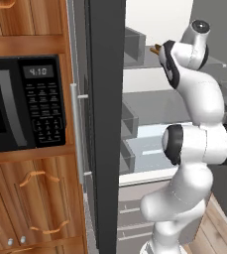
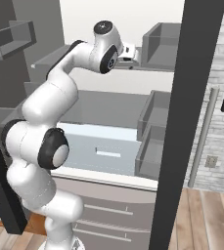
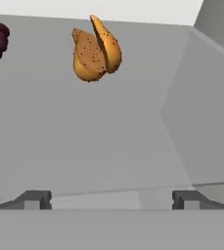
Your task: Move the grapes and hotdog bun from the second highest shelf to the top shelf to make space. Then, place the pitcher from the counter on the cleared second highest shelf.
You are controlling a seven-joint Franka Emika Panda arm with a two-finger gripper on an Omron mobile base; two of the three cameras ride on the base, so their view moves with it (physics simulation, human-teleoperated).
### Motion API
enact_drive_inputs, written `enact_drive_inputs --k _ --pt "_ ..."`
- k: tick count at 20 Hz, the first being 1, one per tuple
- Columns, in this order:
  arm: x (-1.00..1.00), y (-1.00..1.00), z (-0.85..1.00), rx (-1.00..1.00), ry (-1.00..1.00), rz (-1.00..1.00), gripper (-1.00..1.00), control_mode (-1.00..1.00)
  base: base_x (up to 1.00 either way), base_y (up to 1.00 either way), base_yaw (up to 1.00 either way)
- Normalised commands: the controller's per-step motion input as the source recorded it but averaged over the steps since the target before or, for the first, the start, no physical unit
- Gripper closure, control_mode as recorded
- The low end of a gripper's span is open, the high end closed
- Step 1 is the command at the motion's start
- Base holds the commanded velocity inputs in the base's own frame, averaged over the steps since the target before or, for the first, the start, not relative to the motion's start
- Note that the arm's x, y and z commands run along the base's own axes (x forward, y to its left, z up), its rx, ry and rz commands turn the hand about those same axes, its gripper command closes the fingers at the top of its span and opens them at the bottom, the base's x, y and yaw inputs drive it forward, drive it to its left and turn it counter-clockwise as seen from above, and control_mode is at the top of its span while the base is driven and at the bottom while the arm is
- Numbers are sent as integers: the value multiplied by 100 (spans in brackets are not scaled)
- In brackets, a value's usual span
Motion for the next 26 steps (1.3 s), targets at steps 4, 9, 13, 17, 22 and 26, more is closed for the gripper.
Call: enact_drive_inputs --k 4,9,13,17,22,26 --pt "-100 23 -21 0 0 -6 -100 -100 0 0 0" --pt "-100 5 -21 4 0 -6 -100 -100 0 0 0" --pt "-100 11 -25 14 0 -3 -100 -100 0 0 0" --pt "-100 37 -32 16 1 -1 -100 -100 0 0 0" --pt "-94 48 -42 18 4 -1 -100 -100 0 0 0" --pt "-75 5 -23 12 8 -5 -100 -100 0 0 0"
